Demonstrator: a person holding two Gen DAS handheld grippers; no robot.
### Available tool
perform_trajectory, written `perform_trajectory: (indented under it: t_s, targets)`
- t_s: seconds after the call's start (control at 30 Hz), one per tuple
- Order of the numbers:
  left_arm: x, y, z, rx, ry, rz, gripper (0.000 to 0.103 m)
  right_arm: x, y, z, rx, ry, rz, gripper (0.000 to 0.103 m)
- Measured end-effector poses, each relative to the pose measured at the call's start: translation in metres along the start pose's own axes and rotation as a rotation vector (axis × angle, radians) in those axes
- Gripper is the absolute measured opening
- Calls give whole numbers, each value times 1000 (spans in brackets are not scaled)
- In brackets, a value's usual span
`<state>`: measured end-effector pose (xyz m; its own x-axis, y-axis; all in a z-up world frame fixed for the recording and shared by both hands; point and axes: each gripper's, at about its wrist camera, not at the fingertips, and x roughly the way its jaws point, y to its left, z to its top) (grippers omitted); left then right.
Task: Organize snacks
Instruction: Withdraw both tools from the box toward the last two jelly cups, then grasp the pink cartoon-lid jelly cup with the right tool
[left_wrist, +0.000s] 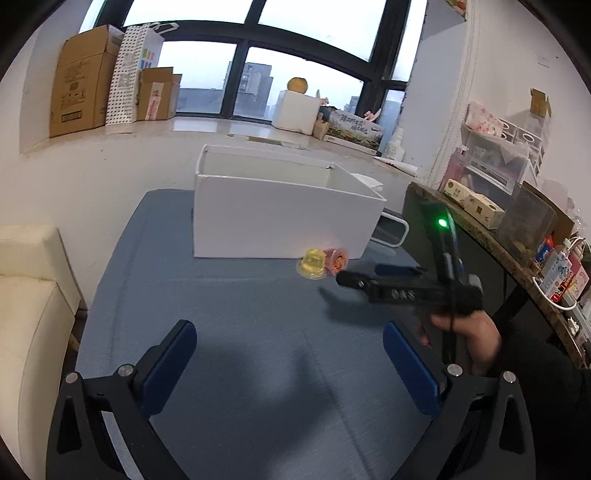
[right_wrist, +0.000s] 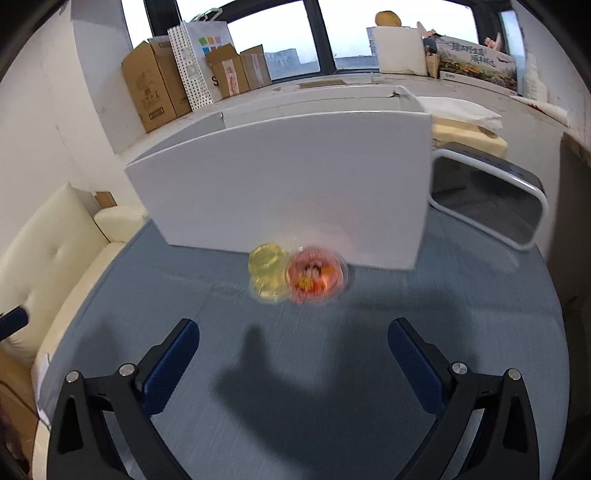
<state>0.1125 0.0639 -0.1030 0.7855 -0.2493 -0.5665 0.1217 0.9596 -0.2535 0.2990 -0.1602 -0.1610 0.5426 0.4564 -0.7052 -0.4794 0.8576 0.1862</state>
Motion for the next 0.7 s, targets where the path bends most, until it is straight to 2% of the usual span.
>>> perform_trajectory:
  t_s: [0.2, 0.27, 0.3, 0.33, 0.4, 0.43, 0.57, 0.63, 0.67, 0.7]
  targets:
    - [-2, 14, -4, -19, 4, 24, 103, 26, 3, 22, -58, 32, -39, 103]
    - [-1, 16, -5, -24, 6, 29, 103, 34, 1, 26, -46, 51, -40, 95]
    - [-1, 17, -6, -25, 6, 31, 103, 37, 0, 28, -39, 57, -41, 81]
    - [0, 18, -7, -26, 9, 32, 103, 40, -1, 29, -34, 66, -55, 76]
    - [2, 20, -9, -29, 15, 35, 103, 44, -2, 30, -29, 77, -37, 76]
    - [3, 21, -10, -33, 16, 37, 103, 45, -1, 29, -37, 78, -29, 69]
    - [4, 20, -10, -39, 18, 37, 103, 40, 4, 27, -67, 69, -31, 61]
    - [5, 19, -11, -36, 18, 33, 103, 32, 2, 25, -48, 54, -25, 46]
    - [6, 19, -10, -35, 19, 31, 103, 28, 0, 24, -42, 49, -27, 41]
    - [7, 17, -10, -33, 22, 29, 103, 24, -1, 23, -38, 44, -23, 29]
